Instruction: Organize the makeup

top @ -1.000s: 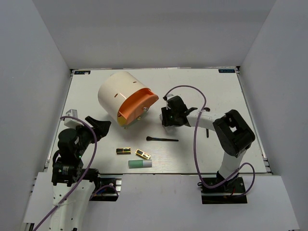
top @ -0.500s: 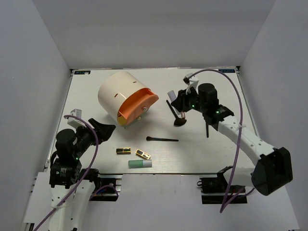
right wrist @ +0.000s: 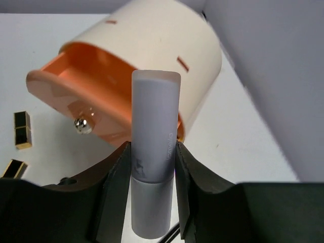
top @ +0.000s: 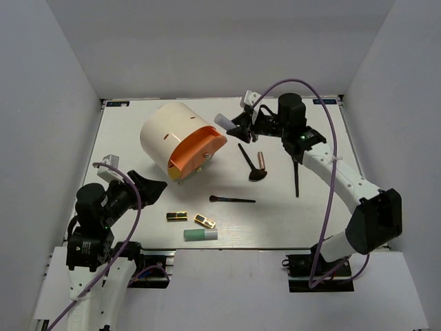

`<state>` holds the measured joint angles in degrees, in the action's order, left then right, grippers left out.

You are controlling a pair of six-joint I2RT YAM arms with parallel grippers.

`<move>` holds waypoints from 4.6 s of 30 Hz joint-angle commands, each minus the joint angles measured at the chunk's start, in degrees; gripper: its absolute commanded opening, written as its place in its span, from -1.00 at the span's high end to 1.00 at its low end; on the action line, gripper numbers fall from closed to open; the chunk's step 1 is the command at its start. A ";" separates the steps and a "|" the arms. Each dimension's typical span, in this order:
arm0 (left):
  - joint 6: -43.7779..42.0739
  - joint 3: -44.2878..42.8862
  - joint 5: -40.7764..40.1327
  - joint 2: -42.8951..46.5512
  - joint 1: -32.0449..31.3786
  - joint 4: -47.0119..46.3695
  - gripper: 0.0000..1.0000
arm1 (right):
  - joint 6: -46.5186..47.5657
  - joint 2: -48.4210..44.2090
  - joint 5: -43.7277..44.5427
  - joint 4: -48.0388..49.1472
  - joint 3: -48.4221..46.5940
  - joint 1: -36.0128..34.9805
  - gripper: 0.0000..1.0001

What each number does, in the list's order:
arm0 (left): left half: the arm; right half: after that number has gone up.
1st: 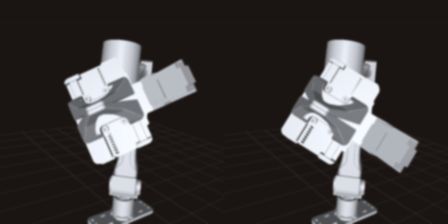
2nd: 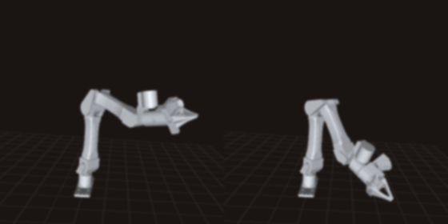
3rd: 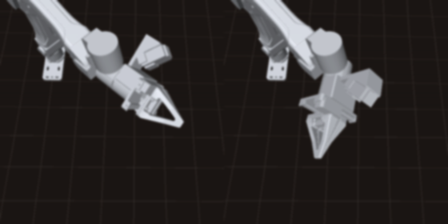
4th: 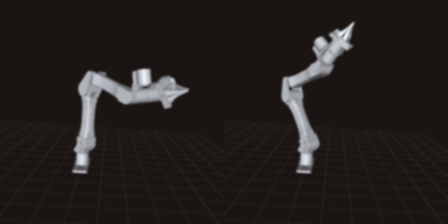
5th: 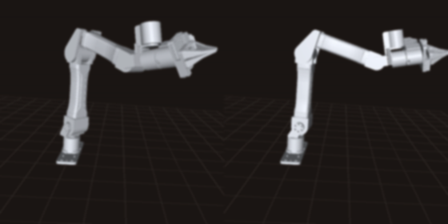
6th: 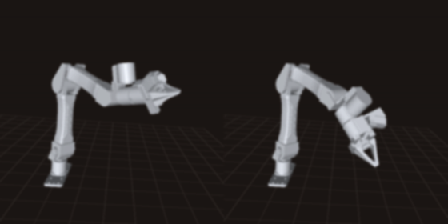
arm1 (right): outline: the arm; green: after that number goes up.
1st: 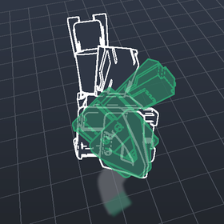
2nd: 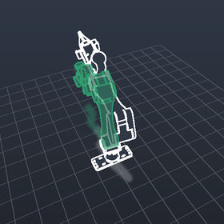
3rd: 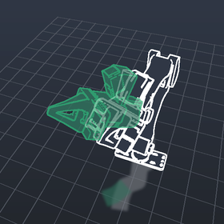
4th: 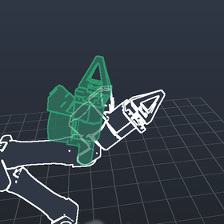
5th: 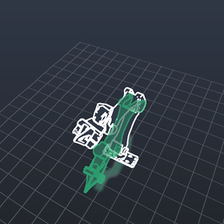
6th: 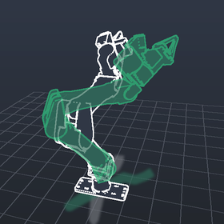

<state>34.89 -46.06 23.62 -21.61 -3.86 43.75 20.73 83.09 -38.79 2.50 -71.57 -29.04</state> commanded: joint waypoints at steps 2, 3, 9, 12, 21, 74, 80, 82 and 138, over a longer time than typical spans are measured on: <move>-0.80 -2.10 -0.06 1.74 0.17 2.57 -0.53 | 10.71 1.46 -11.11 3.31 -6.91 -0.05 1.00; -0.27 -1.75 -0.15 2.79 0.17 2.66 -0.53 | 14.82 1.81 -12.01 2.25 -7.96 0.03 1.00; 0.97 -0.17 -0.32 5.70 0.17 3.62 -0.51 | 30.16 8.31 -24.92 -6.82 -16.57 -0.32 1.00; 0.00 -1.30 -1.20 5.70 0.17 4.33 -0.51 | 28.93 10.68 -27.92 0.29 -17.37 -0.76 1.00; 0.44 -0.17 -1.20 6.49 0.17 4.07 -0.51 | 27.43 17.45 -33.20 3.38 -22.91 -3.83 1.00; 1.05 0.89 -2.87 9.21 0.17 4.42 -0.52 | 85.97 27.92 -11.22 -59.02 -49.02 -13.15 0.13; 0.88 0.27 -2.79 9.13 0.17 5.03 -0.52 | 84.74 27.04 -11.23 -56.38 -47.87 -13.24 -0.07; 0.88 0.10 -2.79 9.04 0.17 5.03 -0.52 | 84.56 26.86 -11.31 -56.03 -47.79 -13.15 -0.07; -21.98 -29.40 14.62 -33.93 -1.76 -4.36 0.36 | 13.37 -19.37 -17.38 -16.57 20.24 -6.73 -0.12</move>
<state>13.78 -69.67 41.45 -51.83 -4.89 45.69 36.10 64.99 -56.66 -13.87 -51.42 -35.90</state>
